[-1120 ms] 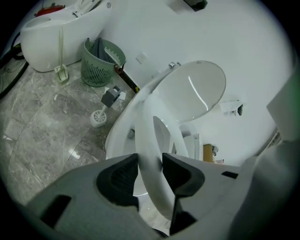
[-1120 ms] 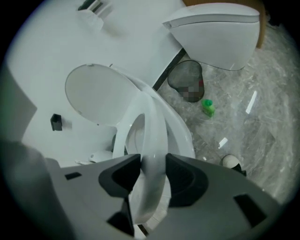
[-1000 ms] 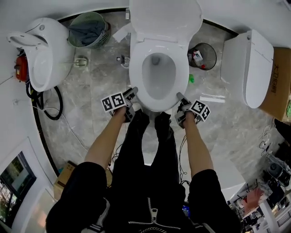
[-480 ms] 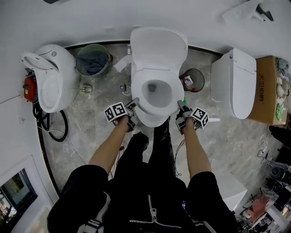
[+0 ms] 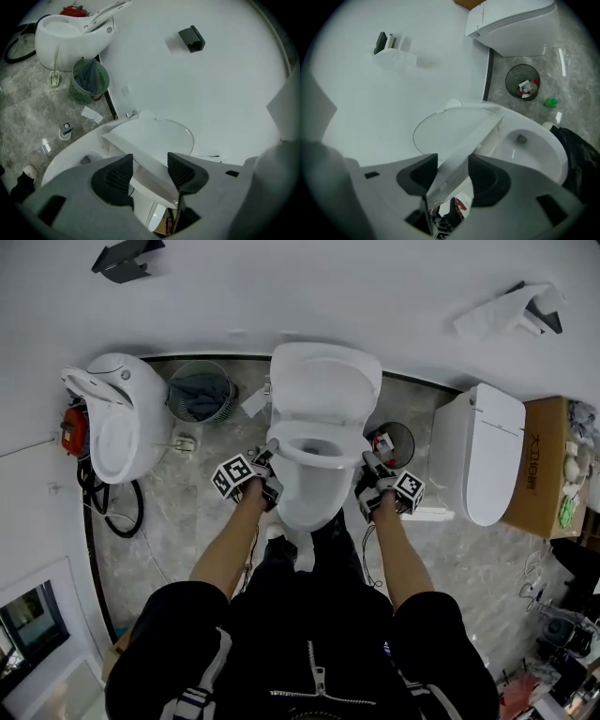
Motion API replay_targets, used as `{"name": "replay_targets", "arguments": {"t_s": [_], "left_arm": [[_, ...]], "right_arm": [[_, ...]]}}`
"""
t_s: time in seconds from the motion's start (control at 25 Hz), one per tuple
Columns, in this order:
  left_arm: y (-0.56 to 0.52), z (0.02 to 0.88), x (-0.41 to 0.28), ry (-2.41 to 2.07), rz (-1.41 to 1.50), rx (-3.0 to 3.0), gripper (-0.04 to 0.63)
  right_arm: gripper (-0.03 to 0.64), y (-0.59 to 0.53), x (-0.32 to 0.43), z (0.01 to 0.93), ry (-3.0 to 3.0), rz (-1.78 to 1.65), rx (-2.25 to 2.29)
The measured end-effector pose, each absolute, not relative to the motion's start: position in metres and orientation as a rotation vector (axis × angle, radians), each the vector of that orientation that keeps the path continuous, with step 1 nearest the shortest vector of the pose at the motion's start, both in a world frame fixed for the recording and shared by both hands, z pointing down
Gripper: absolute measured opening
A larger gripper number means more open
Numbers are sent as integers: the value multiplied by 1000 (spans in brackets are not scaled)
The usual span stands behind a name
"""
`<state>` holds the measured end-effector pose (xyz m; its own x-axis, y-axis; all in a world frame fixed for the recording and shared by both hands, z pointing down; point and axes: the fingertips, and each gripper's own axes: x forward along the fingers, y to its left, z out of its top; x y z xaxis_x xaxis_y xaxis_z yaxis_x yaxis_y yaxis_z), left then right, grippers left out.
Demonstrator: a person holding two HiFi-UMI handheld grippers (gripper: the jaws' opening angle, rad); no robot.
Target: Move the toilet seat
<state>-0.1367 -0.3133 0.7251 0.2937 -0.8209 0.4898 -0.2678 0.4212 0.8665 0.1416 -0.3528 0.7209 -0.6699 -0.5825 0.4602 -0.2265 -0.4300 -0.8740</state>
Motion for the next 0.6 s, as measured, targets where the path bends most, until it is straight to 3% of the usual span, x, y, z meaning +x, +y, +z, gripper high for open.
{"name": "replay_targets", "arguments": {"t_s": [0.6], "left_arm": [[-418,711,-161,-1427,-687,1001,236]], "right_arm": [[215,-467,126,710,1396,-2135,-1078]]}}
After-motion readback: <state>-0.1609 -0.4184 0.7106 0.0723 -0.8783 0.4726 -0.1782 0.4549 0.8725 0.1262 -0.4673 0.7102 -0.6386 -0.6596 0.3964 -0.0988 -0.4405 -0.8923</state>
